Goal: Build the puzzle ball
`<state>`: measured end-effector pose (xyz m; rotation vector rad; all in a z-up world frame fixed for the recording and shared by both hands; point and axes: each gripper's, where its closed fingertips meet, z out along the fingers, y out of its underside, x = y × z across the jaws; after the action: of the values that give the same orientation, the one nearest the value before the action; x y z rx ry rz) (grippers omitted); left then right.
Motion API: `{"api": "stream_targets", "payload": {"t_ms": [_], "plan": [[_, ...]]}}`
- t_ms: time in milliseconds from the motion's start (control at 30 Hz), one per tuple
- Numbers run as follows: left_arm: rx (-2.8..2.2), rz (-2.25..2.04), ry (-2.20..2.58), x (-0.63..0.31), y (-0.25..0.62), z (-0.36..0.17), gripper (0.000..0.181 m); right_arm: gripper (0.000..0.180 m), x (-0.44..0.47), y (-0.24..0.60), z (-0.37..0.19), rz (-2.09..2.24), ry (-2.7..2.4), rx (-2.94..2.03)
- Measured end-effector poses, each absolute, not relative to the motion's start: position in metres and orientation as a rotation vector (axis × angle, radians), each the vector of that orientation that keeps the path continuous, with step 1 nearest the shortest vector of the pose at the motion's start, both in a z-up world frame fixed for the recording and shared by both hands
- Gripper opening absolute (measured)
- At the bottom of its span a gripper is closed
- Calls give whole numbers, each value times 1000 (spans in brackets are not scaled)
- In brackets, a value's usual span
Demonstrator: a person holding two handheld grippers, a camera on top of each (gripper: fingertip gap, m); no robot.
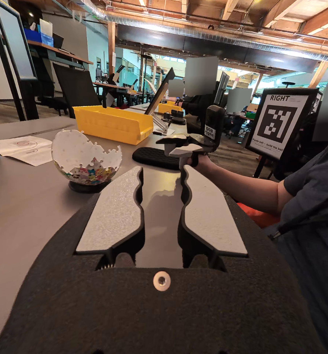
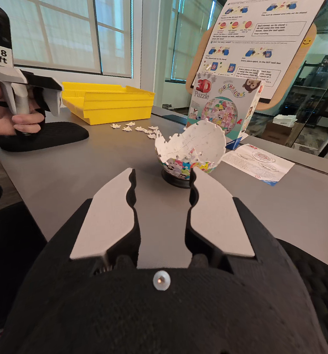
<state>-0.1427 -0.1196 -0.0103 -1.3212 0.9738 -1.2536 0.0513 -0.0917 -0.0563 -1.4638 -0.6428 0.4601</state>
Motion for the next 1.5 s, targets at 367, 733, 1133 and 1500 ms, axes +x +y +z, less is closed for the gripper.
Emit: {"api": "stream_targets", "payload": {"t_ms": [367, 733, 1133, 1500], "plan": [[-1495, -872, 908, -187, -83, -5, 34, 35, 41, -80, -40, 636, -616, -1380], [-1780, -548, 688, -256, -25, -22, 39, 34, 49, -73, -26, 545, -600, -1203], [-2104, -232, 907, -263, 40, -62, 27, 34, 34, -73, -34, 618, -680, -1237], [-2235, -54, 1616, -255, 111, -41, 31, 35, 45, -69, -31, 744, -597, -1239]]}}
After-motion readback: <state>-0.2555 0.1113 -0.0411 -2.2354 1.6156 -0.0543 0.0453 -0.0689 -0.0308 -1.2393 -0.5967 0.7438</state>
